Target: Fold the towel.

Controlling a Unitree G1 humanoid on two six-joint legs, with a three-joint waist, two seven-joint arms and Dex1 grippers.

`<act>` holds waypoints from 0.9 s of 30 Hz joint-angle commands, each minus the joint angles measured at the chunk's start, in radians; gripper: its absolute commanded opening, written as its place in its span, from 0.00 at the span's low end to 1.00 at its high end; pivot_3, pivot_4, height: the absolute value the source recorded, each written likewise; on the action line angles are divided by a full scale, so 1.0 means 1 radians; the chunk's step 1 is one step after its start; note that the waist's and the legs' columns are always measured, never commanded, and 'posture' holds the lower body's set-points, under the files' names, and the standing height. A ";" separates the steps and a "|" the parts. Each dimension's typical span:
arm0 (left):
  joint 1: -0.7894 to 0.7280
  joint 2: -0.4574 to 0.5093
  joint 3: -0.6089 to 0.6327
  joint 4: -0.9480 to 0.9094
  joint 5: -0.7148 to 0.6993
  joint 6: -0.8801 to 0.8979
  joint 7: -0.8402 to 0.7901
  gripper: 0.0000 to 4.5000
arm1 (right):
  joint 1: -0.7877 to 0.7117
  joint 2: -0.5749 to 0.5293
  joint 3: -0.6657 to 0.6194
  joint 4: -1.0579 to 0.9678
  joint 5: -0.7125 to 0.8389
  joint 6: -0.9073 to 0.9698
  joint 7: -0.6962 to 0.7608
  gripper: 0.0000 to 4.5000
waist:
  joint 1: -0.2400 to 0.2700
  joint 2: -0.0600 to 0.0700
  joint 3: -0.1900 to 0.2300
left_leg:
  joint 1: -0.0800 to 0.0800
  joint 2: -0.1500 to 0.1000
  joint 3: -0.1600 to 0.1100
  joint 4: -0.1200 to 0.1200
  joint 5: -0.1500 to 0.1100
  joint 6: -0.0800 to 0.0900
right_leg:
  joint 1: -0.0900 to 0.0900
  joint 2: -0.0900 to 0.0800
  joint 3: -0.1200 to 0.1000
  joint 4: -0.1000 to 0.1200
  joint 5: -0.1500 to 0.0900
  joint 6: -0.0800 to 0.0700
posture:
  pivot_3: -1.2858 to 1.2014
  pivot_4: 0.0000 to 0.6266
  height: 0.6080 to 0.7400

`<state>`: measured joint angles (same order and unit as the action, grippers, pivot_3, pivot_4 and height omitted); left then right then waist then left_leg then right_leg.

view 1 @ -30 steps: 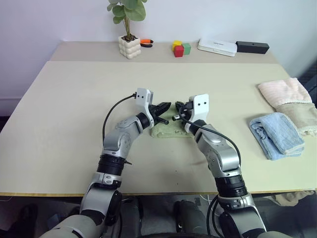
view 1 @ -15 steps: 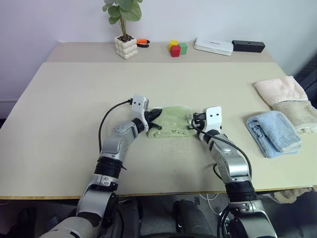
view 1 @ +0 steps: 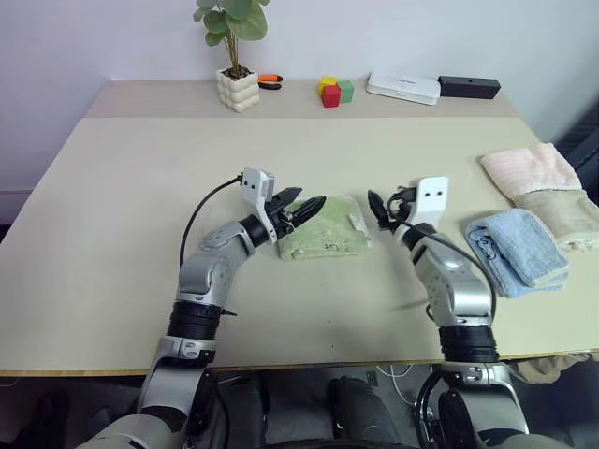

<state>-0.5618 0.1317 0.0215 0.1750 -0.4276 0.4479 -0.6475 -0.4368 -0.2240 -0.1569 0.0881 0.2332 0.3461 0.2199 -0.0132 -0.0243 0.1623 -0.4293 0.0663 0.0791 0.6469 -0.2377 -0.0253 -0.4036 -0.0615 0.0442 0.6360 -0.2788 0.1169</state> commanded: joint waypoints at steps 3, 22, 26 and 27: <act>-0.020 0.028 0.021 -0.033 -0.033 -0.036 -0.063 0.98 | -0.041 -0.034 -0.052 -0.010 0.048 0.024 0.021 0.98 | -0.001 0.000 0.000 | 0.000 0.000 0.000 0.000 0.000 0.000 | 0.000 0.000 0.000 0.000 0.000 0.000 | 0.52 0.24 0.96; 0.003 0.343 0.267 0.013 -0.381 0.755 -0.010 0.98 | 0.077 -0.357 0.017 -0.333 0.317 0.101 0.609 0.98 | 0.000 0.002 0.002 | 0.000 0.000 0.000 0.001 0.000 0.000 | 0.001 0.000 0.000 0.001 -0.001 0.001 | 0.52 0.24 0.96; 0.003 0.303 0.289 0.018 -0.441 0.867 0.004 0.98 | 0.077 -0.331 0.043 -0.344 0.315 0.104 0.596 0.98 | 0.001 0.002 0.003 | 0.000 0.000 -0.001 0.001 0.000 0.000 | 0.000 0.000 -0.001 0.001 -0.001 0.001 | 0.52 0.24 0.96; 0.006 0.298 0.277 0.018 -0.445 0.887 -0.003 0.98 | 0.076 -0.326 0.045 -0.350 0.319 0.108 0.590 0.98 | 0.000 0.002 0.003 | 0.000 0.000 -0.001 0.001 0.000 0.000 | 0.000 0.000 -0.001 0.001 -0.001 0.001 | 0.52 0.24 0.96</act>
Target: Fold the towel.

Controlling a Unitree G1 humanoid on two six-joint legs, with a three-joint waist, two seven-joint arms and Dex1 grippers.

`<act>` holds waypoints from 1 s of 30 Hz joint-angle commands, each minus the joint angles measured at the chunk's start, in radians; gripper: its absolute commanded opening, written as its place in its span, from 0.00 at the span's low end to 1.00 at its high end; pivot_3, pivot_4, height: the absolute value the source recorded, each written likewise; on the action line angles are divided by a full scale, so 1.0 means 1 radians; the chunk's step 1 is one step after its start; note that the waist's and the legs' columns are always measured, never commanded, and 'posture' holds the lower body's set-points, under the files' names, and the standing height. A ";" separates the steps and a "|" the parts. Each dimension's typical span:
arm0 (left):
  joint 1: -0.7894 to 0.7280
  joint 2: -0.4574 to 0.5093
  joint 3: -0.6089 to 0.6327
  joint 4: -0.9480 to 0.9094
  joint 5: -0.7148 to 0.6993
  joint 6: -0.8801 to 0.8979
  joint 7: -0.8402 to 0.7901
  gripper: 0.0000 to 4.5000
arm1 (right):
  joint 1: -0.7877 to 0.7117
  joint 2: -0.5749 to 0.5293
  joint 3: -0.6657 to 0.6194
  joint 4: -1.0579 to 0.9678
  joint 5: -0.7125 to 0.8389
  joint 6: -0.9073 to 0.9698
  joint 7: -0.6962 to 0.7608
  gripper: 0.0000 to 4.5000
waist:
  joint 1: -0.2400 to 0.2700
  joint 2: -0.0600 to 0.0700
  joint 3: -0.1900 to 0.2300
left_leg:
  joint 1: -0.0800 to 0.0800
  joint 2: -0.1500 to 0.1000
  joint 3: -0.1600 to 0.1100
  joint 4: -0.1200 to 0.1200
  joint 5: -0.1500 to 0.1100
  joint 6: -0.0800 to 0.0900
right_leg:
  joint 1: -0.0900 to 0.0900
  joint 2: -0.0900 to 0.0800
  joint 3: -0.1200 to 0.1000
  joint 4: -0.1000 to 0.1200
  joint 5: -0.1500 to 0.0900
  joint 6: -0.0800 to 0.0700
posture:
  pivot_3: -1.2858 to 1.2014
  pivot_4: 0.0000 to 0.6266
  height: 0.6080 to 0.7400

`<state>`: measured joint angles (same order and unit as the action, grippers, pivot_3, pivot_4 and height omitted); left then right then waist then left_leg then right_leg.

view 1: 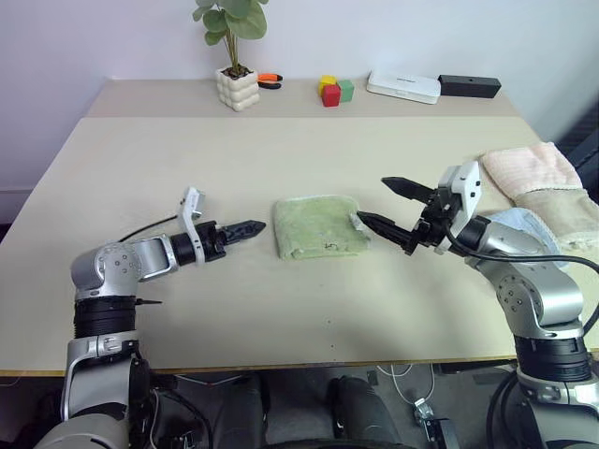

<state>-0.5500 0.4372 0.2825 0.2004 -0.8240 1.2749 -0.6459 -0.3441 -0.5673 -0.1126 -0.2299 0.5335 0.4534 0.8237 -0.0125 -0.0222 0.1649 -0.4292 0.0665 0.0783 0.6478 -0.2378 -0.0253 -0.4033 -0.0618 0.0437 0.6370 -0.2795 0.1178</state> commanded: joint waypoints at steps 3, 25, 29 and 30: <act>-0.001 -0.021 -0.006 0.006 -0.046 0.088 -0.015 0.98 | -0.017 0.016 0.004 -0.041 0.022 0.010 -0.017 0.98 | -0.001 0.000 0.000 | 0.000 0.000 0.000 0.000 0.000 0.000 | -0.001 0.000 0.000 0.001 0.000 0.000 | 0.52 0.24 0.96; -0.141 -0.311 0.038 0.371 0.013 0.007 0.110 0.70 | -0.011 0.035 0.008 -0.065 0.020 0.021 -0.079 1.00 | 0.027 0.001 -0.002 | 0.004 -0.002 -0.002 0.003 0.000 0.000 | 0.007 -0.001 0.000 -0.002 -0.001 -0.001 | 0.52 0.24 0.96; -0.165 -0.318 0.060 0.398 0.016 0.006 0.129 0.22 | -0.006 0.037 0.011 -0.076 0.017 0.021 -0.088 1.00 | 0.027 0.002 -0.002 | 0.003 -0.002 -0.002 0.002 0.000 0.000 | 0.007 -0.001 -0.001 -0.003 0.000 -0.001 | 0.52 0.24 0.96; -0.168 -0.317 0.065 0.401 0.016 0.009 0.132 0.11 | -0.002 0.031 0.009 -0.079 0.018 0.021 -0.084 1.00 | 0.027 0.002 -0.002 | 0.004 -0.002 -0.002 0.003 0.000 0.000 | 0.008 -0.001 -0.001 -0.003 0.000 -0.001 | 0.52 0.24 0.96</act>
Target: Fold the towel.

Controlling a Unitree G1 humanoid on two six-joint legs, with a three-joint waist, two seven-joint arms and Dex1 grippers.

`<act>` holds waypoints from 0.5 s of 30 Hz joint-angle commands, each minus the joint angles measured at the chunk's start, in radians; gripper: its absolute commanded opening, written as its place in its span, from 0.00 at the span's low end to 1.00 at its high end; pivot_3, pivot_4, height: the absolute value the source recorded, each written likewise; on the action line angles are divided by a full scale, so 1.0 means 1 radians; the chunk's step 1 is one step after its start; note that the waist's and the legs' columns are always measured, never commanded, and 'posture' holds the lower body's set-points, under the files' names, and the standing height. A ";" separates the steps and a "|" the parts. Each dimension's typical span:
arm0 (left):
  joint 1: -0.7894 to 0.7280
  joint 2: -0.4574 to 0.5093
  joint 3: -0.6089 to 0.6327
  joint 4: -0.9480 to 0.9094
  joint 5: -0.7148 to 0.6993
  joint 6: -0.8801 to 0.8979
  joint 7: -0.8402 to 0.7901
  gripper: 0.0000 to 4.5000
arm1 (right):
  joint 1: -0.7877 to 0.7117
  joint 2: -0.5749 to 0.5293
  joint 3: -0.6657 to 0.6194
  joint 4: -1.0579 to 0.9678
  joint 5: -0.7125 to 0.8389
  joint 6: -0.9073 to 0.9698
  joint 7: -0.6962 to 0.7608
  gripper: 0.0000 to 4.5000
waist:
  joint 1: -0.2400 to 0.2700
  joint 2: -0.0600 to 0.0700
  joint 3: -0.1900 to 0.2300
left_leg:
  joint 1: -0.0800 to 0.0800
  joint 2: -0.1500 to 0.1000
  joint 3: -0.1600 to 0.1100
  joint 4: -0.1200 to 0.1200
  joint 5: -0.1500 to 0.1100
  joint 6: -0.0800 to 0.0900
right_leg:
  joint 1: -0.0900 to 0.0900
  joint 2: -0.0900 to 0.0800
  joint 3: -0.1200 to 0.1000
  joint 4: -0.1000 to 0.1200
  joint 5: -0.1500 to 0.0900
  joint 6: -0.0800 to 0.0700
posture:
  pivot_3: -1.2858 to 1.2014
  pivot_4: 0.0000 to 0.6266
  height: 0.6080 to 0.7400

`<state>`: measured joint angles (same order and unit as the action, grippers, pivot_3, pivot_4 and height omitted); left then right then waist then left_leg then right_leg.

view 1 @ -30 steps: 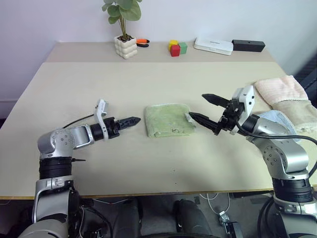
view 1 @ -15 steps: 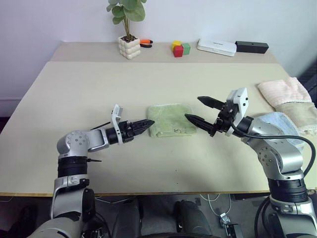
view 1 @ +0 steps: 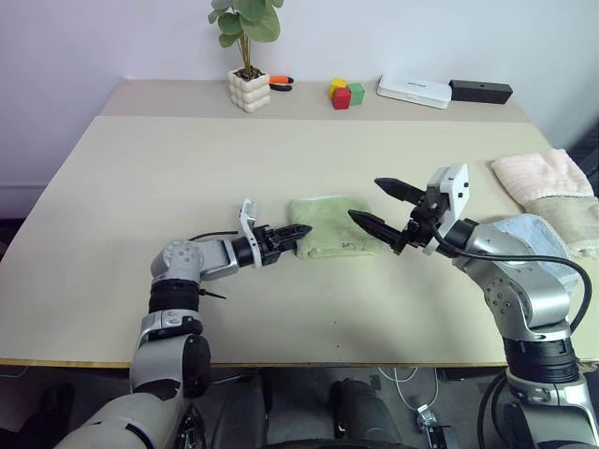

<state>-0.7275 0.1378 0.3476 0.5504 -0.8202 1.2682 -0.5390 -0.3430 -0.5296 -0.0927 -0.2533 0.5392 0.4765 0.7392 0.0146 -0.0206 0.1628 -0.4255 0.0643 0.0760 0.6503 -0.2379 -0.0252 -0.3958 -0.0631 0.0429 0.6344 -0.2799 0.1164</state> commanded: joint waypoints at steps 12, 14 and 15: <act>0.025 0.078 0.090 0.036 0.056 -0.231 0.033 0.00 | 0.107 -0.158 -0.054 -0.087 0.046 -0.025 0.171 1.00 | -0.013 0.001 -0.001 | 0.002 0.000 -0.001 0.000 0.000 0.000 | 0.001 0.001 0.000 -0.001 -0.001 -0.003 | 0.52 0.24 0.96; 0.035 0.115 0.139 0.037 0.042 -0.309 0.044 0.00 | 0.110 -0.152 -0.049 -0.094 0.049 -0.022 0.175 1.00 | -0.030 0.001 -0.001 | 0.004 0.000 -0.002 -0.002 0.000 0.000 | 0.001 0.002 0.001 -0.001 -0.001 -0.003 | 0.52 0.24 0.96; 0.041 0.132 0.159 0.037 0.038 -0.347 0.048 0.00 | 0.115 -0.153 -0.046 -0.098 0.050 -0.018 0.181 1.00 | -0.037 0.001 -0.001 | 0.004 0.001 -0.002 -0.003 0.000 0.000 | 0.001 0.002 0.001 0.000 -0.001 -0.003 | 0.52 0.24 0.96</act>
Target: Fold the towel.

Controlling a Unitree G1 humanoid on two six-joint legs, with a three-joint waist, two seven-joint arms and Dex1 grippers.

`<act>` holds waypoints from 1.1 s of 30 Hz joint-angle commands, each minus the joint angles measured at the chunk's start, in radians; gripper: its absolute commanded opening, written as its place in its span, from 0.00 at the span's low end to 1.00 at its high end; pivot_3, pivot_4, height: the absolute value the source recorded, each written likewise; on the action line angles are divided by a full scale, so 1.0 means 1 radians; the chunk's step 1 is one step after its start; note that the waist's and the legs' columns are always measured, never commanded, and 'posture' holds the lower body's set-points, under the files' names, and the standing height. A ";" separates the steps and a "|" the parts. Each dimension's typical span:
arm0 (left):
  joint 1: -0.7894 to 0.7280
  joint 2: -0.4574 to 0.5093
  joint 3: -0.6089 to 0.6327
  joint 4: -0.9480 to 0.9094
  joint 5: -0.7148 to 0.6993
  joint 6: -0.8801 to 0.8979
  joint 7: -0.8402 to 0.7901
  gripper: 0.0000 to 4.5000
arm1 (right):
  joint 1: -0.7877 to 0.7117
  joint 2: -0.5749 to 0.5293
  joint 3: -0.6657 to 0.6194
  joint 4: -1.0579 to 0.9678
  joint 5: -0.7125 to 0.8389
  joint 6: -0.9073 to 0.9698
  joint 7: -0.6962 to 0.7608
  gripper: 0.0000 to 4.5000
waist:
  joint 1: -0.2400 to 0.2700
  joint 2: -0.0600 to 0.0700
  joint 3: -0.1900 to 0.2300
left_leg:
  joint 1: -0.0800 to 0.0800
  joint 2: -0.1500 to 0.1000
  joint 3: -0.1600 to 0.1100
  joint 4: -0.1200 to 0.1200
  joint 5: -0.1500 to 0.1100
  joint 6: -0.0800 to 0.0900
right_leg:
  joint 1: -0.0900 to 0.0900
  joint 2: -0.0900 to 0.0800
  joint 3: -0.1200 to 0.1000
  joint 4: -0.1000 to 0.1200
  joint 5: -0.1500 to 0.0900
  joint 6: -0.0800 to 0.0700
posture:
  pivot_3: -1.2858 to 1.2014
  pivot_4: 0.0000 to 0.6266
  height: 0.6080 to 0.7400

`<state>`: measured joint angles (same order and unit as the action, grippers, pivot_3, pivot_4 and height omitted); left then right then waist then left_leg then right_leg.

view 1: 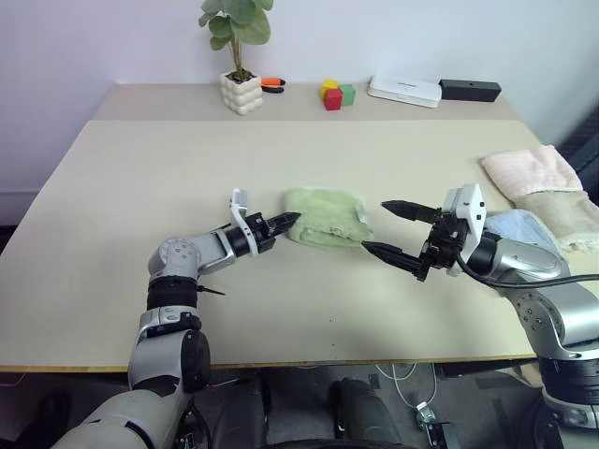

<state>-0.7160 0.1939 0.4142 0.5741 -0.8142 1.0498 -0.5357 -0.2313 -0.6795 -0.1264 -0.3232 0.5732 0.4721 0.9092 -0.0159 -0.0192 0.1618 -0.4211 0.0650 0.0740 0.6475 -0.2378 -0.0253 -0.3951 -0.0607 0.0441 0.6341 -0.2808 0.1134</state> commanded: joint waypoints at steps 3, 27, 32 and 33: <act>0.061 0.126 0.145 0.000 0.038 -0.230 0.095 0.00 | 0.032 -0.027 -0.012 -0.041 0.021 -0.005 0.045 1.00 | -0.019 0.000 0.000 | 0.000 0.001 -0.001 -0.003 0.000 0.000 | -0.002 0.003 0.001 0.001 0.002 0.003 | 0.52 0.24 0.96; 0.467 -0.121 0.349 -0.674 -0.112 -0.588 0.624 0.00 | -0.096 -0.003 0.076 0.109 -0.037 -0.071 0.143 1.00 | 0.027 -0.008 0.002 | -0.004 -0.001 0.002 0.002 -0.001 0.000 | -0.002 -0.002 0.003 -0.002 0.001 -0.002 | 0.52 0.24 0.96; 0.485 -0.116 0.310 -0.696 -0.181 -0.554 0.609 0.00 | -0.086 -0.006 0.062 0.096 -0.035 -0.067 0.132 1.00 | 0.026 -0.008 0.002 | -0.004 -0.001 0.002 0.001 -0.001 0.000 | -0.003 -0.001 0.003 -0.002 0.001 -0.002 | 0.52 0.24 0.96; 0.488 -0.107 0.294 -0.703 -0.190 -0.535 0.603 0.00 | -0.081 -0.010 0.055 0.094 -0.030 -0.064 0.134 1.00 | 0.027 -0.008 0.002 | -0.004 -0.001 0.002 0.001 -0.001 0.000 | -0.003 -0.001 0.003 -0.002 0.001 -0.002 | 0.52 0.24 0.96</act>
<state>-0.2293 0.0701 0.7449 -0.0845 -0.9704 0.4932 0.0878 -0.3133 -0.6852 -0.0438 -0.2060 0.5295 0.4182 1.0439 0.0110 -0.0268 0.1641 -0.4251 0.0639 0.0757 0.6491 -0.2384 -0.0251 -0.3977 -0.0618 0.0469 0.6318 -0.2798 0.1113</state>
